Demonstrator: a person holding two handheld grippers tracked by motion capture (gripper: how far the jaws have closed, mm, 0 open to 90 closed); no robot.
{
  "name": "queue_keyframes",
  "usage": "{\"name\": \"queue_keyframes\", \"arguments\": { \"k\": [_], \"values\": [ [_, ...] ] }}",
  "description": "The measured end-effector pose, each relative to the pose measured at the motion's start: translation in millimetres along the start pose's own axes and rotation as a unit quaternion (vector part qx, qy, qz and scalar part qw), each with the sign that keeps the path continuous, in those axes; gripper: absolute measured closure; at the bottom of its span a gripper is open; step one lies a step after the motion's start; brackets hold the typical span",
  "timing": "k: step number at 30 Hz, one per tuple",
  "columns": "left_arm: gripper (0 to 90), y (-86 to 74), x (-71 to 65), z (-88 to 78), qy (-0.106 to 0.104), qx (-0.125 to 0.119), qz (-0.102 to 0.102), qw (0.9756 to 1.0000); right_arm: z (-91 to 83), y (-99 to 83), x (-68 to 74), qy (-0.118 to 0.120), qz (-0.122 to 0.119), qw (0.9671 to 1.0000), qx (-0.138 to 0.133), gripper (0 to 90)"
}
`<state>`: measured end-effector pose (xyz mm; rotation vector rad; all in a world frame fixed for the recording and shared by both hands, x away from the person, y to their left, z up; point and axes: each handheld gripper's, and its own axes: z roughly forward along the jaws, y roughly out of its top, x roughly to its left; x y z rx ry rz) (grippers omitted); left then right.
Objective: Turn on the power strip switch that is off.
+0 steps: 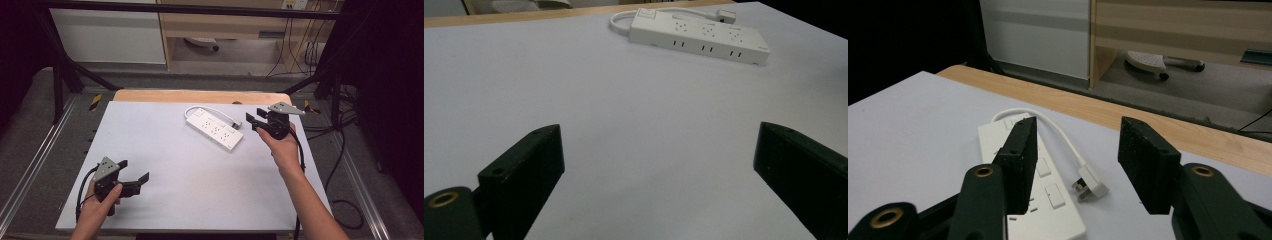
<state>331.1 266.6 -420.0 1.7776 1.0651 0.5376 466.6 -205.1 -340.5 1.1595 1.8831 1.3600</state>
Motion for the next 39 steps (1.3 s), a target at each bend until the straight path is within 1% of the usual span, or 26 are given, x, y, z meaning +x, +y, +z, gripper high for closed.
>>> {"name": "queue_keyframes", "arguments": {
  "k": [1, 2, 3, 5, 7, 8, 10, 12, 13, 14, 15, 17, 19, 20, 23, 24, 26, 28, 29, 30, 31, 33, 34, 37, 39],
  "values": [
    [6.2, -0.1, -0.1, 0.3, 0.000, 0.001, -0.001, 1.0000, 2.2, 1.8, -0.6, -0.001, 0.001, 1.0000, -0.001, 52.0],
    [6.2, 0.0, -0.1, 0.6, 0.001, 0.001, 0.000, 1.0000, 7.0, 3.6, -1.5, -0.004, 0.000, 1.0000, 0.002, 54.9],
    [6.2, 0.0, -0.1, 1.0, 0.001, 0.001, 0.001, 1.0000, 7.0, 3.6, -1.5, -0.004, 0.000, 1.0000, 0.002, 54.9],
    [6.2, 0.7, -0.2, 1.7, 0.001, -0.001, 0.002, 1.0000, 12.4, 3.7, -1.9, -0.002, -0.001, 1.0000, 0.006, 56.4],
    [6.2, 1.4, -0.3, 3.0, -0.001, 0.001, 0.004, 1.0000, 17.8, 3.4, -2.5, -0.002, -0.006, 0.9999, 0.009, 59.3],
    [6.3, 1.6, -0.2, 4.2, -0.002, 0.001, 0.004, 1.0000, 23.0, 3.0, -3.2, -0.001, -0.003, 1.0000, 0.009, 60.7],
    [6.2, 2.3, 0.0, 7.0, -0.006, 0.003, 0.007, 1.0000, 28.3, 1.9, -3.5, -0.002, 0.001, 1.0000, 0.009, 62.3],
    [6.3, 3.7, 0.2, 10.1, -0.004, 0.006, 0.011, 0.9999, 31.2, 1.3, -3.6, -0.003, -0.001, 0.9999, 0.012, 62.6],
    [6.5, 4.4, 0.0, 11.6, -0.006, 0.005, 0.013, 0.9999, 37.1, 0.8, -3.8, -0.005, -0.002, 0.9998, 0.017, 63.1],
    [6.5, 4.8, -0.2, 12.6, -0.005, 0.006, 0.018, 0.9998, 39.9, 1.0, -3.8, -0.006, -0.001, 0.9998, 0.019, 63.3],
    [6.4, 5.0, -0.9, 14.3, -0.009, 0.008, 0.022, 0.9997, 42.8, 1.4, -4.0, -0.007, -0.001, 0.9998, 0.019, 63.7],
    [5.9, 4.4, -1.5, 18.5, -0.012, 0.017, 0.041, 0.9989, 48.6, 2.7, -3.7, -0.008, 0.000, 0.9998, 0.019, 64.2],
    [6.6, 3.1, -1.9, 22.0, -0.013, 0.023, 0.042, 0.9987, 51.4, 3.4, -3.4, -0.008, -0.002, 0.9997, 0.021, 64.7],
    [7.0, 2.7, -1.8, 22.2, -0.014, 0.025, 0.046, 0.9985, 54.3, 3.7, -3.1, -0.008, -0.002, 0.9997, 0.021, 65.4],
    [6.8, 3.0, -1.1, 20.5, -0.017, 0.020, 0.043, 0.9987, 61.3, 4.1, -1.8, -0.007, 0.001, 0.9997, 0.023, 68.4],
    [6.5, 3.4, -0.9, 19.9, -0.016, 0.018, 0.042, 0.9988, 65.5, 4.3, -0.6, -0.007, -0.002, 0.9997, 0.025, 71.9],
    [6.5, 4.2, -0.2, 18.6, -0.013, 0.017, 0.046, 0.9987, 67.5, 4.2, -0.3, -0.005, -0.002, 0.9997, 0.024, 73.3],
    [6.5, 4.9, 0.2, 17.6, -0.014, 0.014, 0.042, 0.9989, 74.0, 1.4, 1.8, -0.002, -0.004, 0.9995, 0.030, 78.5],
    [6.5, 5.4, 0.4, 17.1, -0.013, 0.010, 0.040, 0.9991, 74.0, 1.4, 1.8, -0.002, -0.004, 0.9995, 0.030, 78.5],
    [6.4, 5.6, 0.9, 16.3, -0.012, 0.010, 0.040, 0.9991, 78.1, -1.3, 2.4, -0.002, -0.004, 0.9993, 0.037, 81.7],
    [6.6, 5.5, 1.3, 15.9, -0.010, 0.009, 0.038, 0.9992, 80.3, -2.7, 2.2, 0.000, 0.001, 0.9993, 0.037, 83.7],
    [6.4, 4.8, 2.2, 16.0, -0.013, 0.008, 0.031, 0.9994, 82.7, -3.8, 2.1, 0.000, 0.000, 0.9993, 0.038, 85.0],
    [6.1, 4.3, 2.7, 16.6, -0.013, 0.009, 0.030, 0.9994, 87.6, -5.5, 2.3, 0.000, -0.001, 0.9992, 0.041, 87.6],
    [7.2, 4.2, 3.8, 17.3, -0.007, 0.012, 0.030, 0.9994, 92.3, -6.9, 1.5, -0.001, -0.002, 0.9989, 0.047, 89.2],
    [6.8, 4.5, 4.8, 16.0, -0.002, 0.008, 0.027, 0.9996, 95.1, -6.2, 1.0, -0.001, -0.002, 0.9989, 0.047, 90.0]
  ]
}}
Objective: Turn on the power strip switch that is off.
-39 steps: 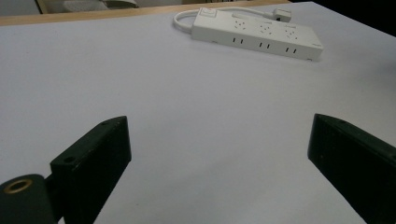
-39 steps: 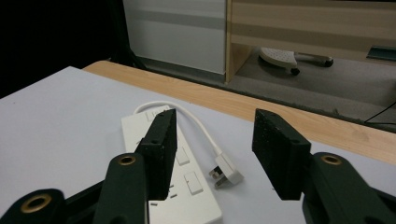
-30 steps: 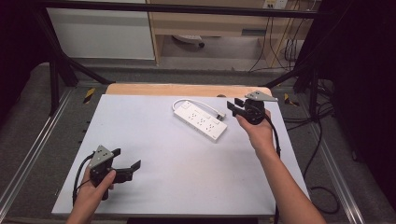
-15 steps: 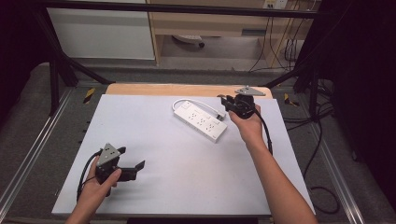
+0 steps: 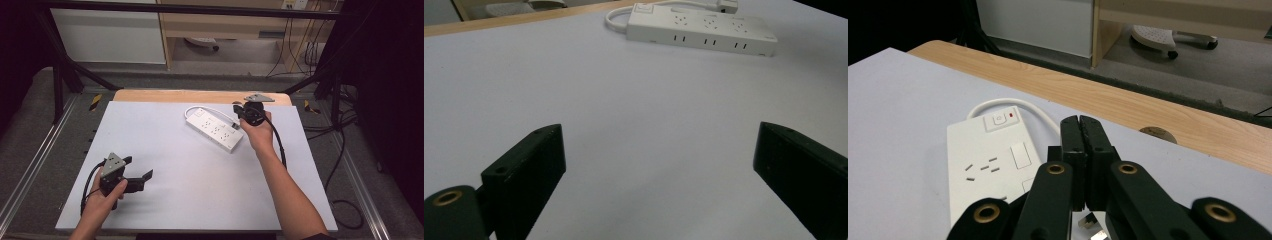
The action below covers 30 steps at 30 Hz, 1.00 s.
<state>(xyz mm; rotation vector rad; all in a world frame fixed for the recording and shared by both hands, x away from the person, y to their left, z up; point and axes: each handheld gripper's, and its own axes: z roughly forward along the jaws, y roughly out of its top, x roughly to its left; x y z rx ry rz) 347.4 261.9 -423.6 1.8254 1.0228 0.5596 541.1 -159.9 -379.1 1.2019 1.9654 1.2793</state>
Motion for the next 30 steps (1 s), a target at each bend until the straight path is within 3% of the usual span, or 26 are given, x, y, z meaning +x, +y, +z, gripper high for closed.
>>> {"name": "queue_keyframes", "arguments": {
  "k": [2, 5, 10, 14, 20, 30],
  "values": [
    [6.8, 0.1, 1.5, -0.8, 0.003, -0.001, -0.002, 1.0000, 3.7, 2.3, 0.3, -0.001, 0.002, 1.0000, 0.001, 90.0],
    [6.9, 0.3, 4.2, 0.1, 0.001, -0.007, -0.023, 0.9997, 8.4, 6.9, -0.6, 0.001, 0.011, 0.9999, -0.001, 90.0],
    [6.8, -1.2, 4.8, -2.6, 0.004, -0.003, -0.012, 0.9999, 15.6, 12.7, 2.3, -0.004, -0.009, 0.9999, 0.003, 90.0],
    [6.4, -0.6, 5.5, -4.2, 0.015, -0.004, -0.003, 0.9999, 23.3, 9.7, 4.7, -0.008, -0.007, 0.9999, 0.008, 90.0],
    [6.5, -1.2, 5.3, -2.6, 0.012, 0.000, -0.003, 0.9999, 35.4, 3.8, 8.2, -0.011, 0.003, 0.9998, 0.014, 90.0],
    [6.4, -0.5, 5.3, -3.3, 0.010, -0.001, -0.001, 0.9999, 51.1, -0.6, 15.2, -0.008, -0.002, 0.9995, 0.030, 90.0]
  ]
}}
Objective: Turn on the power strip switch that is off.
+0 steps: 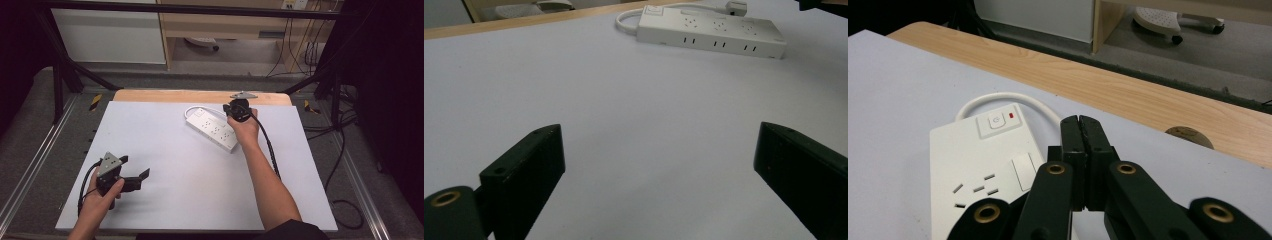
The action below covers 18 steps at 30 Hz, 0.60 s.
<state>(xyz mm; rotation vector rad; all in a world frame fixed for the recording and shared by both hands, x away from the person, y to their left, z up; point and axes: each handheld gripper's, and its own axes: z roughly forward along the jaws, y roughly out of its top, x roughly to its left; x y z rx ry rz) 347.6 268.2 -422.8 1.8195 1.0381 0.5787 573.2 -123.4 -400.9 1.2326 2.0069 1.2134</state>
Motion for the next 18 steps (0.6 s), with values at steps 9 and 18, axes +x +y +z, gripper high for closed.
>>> {"name": "queue_keyframes", "arguments": {
  "k": [9, 18],
  "values": [
    [6.4, -0.2, -1.3, -0.1, -0.004, 0.002, 0.002, 1.0000, 15.7, -5.7, 12.2, 0.006, 0.003, 0.9999, 0.013, 90.0],
    [6.4, 0.3, -2.0, -0.1, -0.006, 0.001, 0.005, 1.0000, 27.0, -6.3, 23.3, 0.010, -0.006, 0.9994, 0.033, 90.0]
  ]
}}
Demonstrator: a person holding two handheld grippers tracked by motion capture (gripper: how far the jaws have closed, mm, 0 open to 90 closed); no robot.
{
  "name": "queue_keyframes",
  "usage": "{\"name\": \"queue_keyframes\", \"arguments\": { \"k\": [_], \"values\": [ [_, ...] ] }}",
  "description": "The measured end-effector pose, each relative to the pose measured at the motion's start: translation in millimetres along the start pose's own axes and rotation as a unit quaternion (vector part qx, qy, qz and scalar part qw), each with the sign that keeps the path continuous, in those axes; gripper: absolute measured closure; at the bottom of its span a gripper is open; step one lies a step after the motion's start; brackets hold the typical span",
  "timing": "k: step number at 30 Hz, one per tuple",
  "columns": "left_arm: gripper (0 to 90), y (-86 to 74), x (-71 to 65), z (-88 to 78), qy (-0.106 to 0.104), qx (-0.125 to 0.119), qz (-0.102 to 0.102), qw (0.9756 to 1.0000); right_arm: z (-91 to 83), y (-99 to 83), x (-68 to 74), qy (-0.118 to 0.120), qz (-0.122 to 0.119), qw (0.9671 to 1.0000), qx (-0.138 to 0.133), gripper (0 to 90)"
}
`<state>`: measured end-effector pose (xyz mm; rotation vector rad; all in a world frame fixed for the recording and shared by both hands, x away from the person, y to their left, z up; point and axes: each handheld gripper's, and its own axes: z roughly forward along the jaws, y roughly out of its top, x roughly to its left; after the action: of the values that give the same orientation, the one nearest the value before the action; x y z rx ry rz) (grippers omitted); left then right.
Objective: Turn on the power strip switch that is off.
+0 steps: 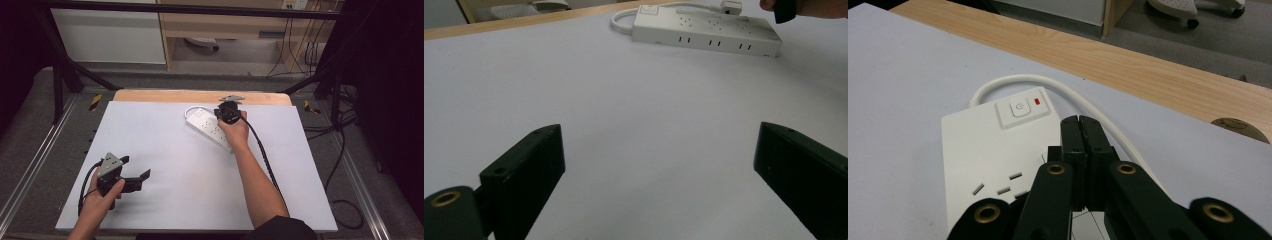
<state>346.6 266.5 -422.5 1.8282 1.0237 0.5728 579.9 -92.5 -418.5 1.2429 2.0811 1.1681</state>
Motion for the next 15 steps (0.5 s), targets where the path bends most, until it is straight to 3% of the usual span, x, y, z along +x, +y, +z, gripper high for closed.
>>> {"name": "queue_keyframes", "arguments": {
  "k": [15],
  "values": [
    [6.4, -0.2, -0.3, 0.1, -0.002, 0.001, -0.001, 1.0000, 12.5, 4.1, 9.5, 0.003, -0.010, 0.9997, 0.021, 90.0]
  ]
}}
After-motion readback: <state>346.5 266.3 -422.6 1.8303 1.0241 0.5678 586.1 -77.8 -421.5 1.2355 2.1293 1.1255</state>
